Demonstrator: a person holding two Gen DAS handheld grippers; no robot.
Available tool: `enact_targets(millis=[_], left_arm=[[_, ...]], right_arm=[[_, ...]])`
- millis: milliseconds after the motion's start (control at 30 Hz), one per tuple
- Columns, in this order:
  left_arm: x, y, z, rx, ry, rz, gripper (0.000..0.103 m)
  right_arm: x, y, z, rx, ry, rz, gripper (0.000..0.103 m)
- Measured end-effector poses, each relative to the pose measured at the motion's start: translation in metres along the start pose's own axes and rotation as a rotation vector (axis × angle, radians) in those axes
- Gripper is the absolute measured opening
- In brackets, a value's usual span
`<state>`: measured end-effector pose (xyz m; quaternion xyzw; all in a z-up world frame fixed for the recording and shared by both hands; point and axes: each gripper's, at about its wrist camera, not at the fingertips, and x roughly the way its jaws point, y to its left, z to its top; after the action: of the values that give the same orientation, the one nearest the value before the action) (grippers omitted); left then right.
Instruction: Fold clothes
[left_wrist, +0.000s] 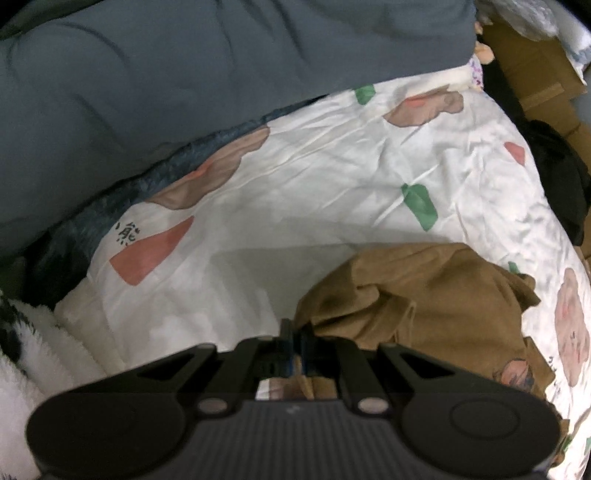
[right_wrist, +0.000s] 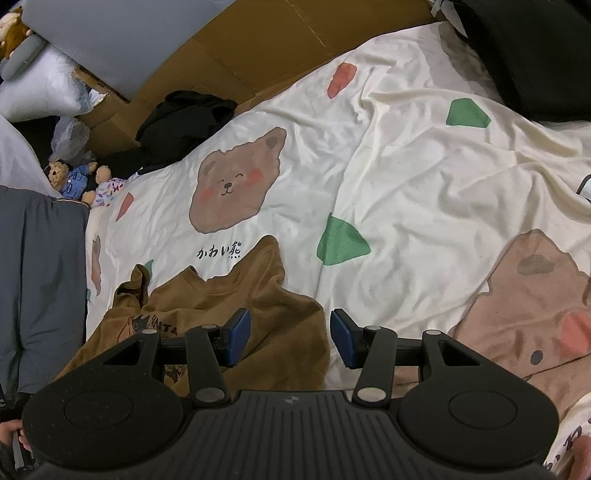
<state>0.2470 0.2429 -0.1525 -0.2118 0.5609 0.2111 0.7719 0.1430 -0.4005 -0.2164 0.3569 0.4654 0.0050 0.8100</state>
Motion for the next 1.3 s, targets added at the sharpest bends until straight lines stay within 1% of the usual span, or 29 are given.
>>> enact_targets(millis=[67, 167, 233, 300, 433, 500, 667, 800, 900, 1033, 1133, 1300], left_arm=[[-0.002, 0.001, 0.003, -0.019, 0.003, 0.017, 0.015], [-0.009, 0.0, 0.008, -0.014, -0.024, 0.01, 0.023], [-0.013, -0.003, 0.01, -0.005, -0.028, 0.002, 0.028], [-0.015, -0.008, 0.013, 0.006, -0.024, -0.01, 0.039], [-0.021, -0.029, 0.021, 0.062, -0.038, -0.025, 0.042], [-0.026, -0.042, 0.025, 0.096, -0.048, -0.041, 0.047], [-0.034, -0.078, 0.033, 0.173, -0.067, -0.098, 0.048], [-0.036, -0.1, 0.036, 0.204, -0.068, -0.148, 0.048], [-0.034, -0.115, 0.036, 0.232, -0.061, -0.184, 0.051], [-0.029, -0.144, 0.031, 0.332, -0.052, -0.248, 0.052], [-0.024, -0.16, 0.027, 0.388, -0.043, -0.273, 0.054], [-0.013, -0.181, 0.024, 0.411, -0.026, -0.297, 0.056]], right_arm=[[0.0, 0.0, 0.0, -0.001, 0.001, 0.001, 0.053], [0.0, 0.001, 0.0, -0.003, 0.001, 0.002, 0.053], [0.0, 0.002, 0.0, -0.002, 0.0, 0.001, 0.053], [0.0, 0.002, -0.001, -0.003, 0.0, 0.0, 0.053], [0.0, 0.002, 0.0, -0.003, -0.002, 0.0, 0.053], [0.0, 0.001, 0.0, -0.003, -0.003, -0.001, 0.053], [-0.003, -0.004, 0.003, 0.0, -0.012, -0.009, 0.053], [-0.005, -0.008, 0.005, -0.004, -0.02, -0.02, 0.053], [-0.006, -0.01, 0.006, -0.01, -0.023, -0.031, 0.053], [-0.007, -0.013, 0.006, -0.019, -0.023, -0.049, 0.053], [-0.007, -0.016, 0.007, -0.024, -0.021, -0.061, 0.053], [-0.009, -0.02, 0.008, -0.034, -0.021, -0.084, 0.053]])
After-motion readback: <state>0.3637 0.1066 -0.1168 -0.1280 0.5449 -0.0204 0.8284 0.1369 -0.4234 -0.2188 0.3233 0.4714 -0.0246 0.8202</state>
